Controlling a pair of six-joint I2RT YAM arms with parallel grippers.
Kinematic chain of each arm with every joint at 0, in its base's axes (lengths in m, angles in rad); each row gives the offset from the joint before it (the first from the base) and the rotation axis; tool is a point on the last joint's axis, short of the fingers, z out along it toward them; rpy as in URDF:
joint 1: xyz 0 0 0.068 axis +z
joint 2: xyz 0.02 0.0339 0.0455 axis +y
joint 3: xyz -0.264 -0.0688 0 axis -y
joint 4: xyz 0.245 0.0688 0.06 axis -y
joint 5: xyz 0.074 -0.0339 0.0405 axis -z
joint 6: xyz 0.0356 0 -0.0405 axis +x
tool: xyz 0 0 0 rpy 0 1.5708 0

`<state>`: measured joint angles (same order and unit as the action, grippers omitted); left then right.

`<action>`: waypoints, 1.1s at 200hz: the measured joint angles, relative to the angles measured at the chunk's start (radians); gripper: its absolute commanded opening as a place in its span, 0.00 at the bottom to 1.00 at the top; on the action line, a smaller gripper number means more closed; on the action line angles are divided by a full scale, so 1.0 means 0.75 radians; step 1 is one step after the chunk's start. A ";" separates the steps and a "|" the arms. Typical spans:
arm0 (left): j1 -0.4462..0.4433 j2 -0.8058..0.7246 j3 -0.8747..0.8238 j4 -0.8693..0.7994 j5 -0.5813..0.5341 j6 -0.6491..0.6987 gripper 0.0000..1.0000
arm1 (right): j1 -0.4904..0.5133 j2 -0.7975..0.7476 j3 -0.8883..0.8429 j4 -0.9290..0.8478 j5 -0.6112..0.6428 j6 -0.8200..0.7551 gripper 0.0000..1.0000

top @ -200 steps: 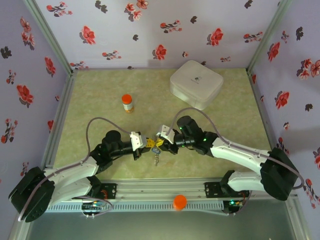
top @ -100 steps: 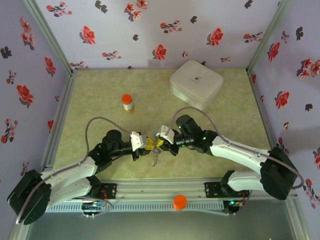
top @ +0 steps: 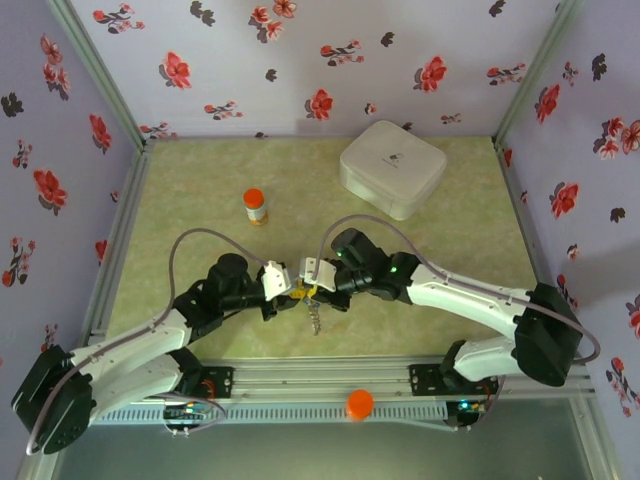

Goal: Put the keys on the keyring

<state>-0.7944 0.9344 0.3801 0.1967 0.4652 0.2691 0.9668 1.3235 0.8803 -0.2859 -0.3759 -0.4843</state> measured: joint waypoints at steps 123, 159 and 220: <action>-0.001 0.075 -0.151 0.398 0.024 -0.102 0.00 | -0.170 -0.253 -0.278 0.303 -0.145 0.173 0.27; -0.001 0.120 -0.209 0.580 0.023 -0.168 0.00 | -0.170 -0.224 -0.296 0.354 -0.175 0.216 0.27; -0.001 0.109 -0.235 0.655 0.023 -0.197 0.00 | -0.170 -0.148 -0.296 0.448 -0.224 0.265 0.23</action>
<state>-0.7948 1.0164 0.2039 0.6880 0.4828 0.1211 0.8391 1.2125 0.6586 0.0498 -0.5442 -0.2855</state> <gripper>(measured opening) 0.064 0.242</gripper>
